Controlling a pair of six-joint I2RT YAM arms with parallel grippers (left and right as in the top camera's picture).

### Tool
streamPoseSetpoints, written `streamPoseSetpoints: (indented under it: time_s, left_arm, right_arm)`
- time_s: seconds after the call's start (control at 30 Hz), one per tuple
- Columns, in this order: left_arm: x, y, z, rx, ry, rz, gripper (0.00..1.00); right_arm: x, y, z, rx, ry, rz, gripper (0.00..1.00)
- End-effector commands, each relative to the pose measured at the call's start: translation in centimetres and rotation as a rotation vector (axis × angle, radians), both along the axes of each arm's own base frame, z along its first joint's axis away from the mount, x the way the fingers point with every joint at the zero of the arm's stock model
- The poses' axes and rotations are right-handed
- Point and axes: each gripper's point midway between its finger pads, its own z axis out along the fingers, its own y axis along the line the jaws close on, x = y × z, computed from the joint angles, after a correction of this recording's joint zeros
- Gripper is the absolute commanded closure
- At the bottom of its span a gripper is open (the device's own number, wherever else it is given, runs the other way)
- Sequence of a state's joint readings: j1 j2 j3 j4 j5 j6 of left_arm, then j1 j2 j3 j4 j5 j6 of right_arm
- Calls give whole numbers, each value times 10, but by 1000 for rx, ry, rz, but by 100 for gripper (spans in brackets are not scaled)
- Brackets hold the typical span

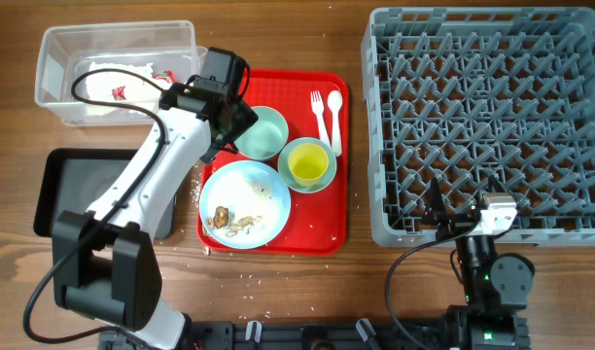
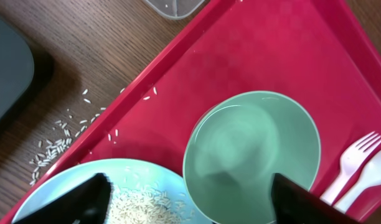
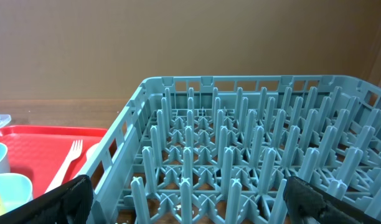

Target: Sort waste into correct bins and load items into the dishwasher rack

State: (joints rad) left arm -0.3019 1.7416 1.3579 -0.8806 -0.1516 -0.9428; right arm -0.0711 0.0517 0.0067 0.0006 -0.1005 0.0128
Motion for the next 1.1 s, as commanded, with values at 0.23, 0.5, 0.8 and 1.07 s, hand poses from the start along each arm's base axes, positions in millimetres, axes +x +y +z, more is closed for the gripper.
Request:
streamPoseSetpoints:
  time_s: [0.23,0.5,0.8,1.07]
  left_arm:
    - [-18,-11,16,-73,11,-29,35]
    - [-40,30,52,52,-27,20,20]
    - [-71,118,61,203,63,235,0]
    - [-90,184,61,221,111,445,0]
  right_arm:
    - [0,-3,0,-11,0,-14,0]
    - [0,-3,0,-10,0,-14,0]
    - [0,-3,0,-10,0,-14,0]
    - [0,-3,0,-11,0,-14,0]
